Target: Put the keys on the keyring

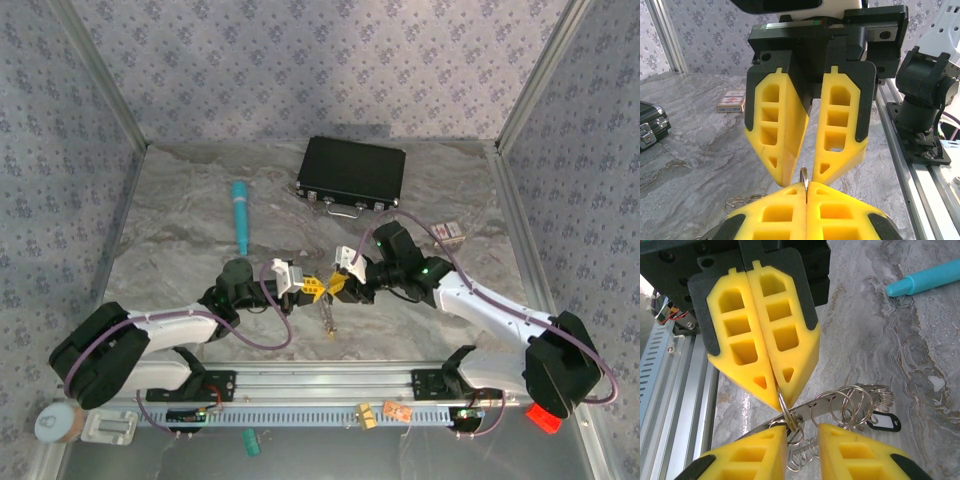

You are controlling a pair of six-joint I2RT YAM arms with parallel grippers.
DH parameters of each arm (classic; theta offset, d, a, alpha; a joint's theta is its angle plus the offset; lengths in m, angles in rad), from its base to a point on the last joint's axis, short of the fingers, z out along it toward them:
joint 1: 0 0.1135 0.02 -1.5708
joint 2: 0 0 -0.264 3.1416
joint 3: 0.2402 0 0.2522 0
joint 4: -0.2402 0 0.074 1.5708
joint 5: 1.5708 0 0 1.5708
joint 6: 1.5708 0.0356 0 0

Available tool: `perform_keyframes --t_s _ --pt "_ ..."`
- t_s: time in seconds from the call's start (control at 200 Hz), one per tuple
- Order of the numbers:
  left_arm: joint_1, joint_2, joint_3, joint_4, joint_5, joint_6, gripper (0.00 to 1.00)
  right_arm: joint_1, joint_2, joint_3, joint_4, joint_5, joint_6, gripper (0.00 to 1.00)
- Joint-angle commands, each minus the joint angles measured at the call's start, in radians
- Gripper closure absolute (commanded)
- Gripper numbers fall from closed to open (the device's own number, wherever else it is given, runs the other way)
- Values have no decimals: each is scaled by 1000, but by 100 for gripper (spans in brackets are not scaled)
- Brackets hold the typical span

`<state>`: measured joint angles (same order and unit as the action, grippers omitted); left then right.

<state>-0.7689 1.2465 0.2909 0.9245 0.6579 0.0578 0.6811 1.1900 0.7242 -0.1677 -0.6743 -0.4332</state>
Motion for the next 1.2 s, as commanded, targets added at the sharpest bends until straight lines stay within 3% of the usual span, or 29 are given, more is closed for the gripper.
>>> perform_keyframes --t_s 0.0,0.18,0.315,0.435,0.55,0.73,1.029,1.194 --pt "-6 4 4 74 26 -16 100 6 8 30 30 -34 10 77" --pt "-6 4 4 76 28 -16 100 7 13 30 48 -46 17 83" --pt "-7 1 4 72 3 -18 100 9 21 36 46 -46 19 100" --pt "-7 -24 -4 45 -77 -13 76 11 17 49 -5 -4 -11 100" --pt "-8 -59 10 -69 -115 29 67 25 32 99 -124 76 -76 100" --pt "-8 -88 28 -183 -155 71 65 69 82 192 -294 198 -167 100" --pt "-7 -98 26 -190 -138 76 66 115 104 238 -303 210 -184 100" --pt "-8 -101 30 -199 -127 82 73 144 137 268 -327 241 -203 100"
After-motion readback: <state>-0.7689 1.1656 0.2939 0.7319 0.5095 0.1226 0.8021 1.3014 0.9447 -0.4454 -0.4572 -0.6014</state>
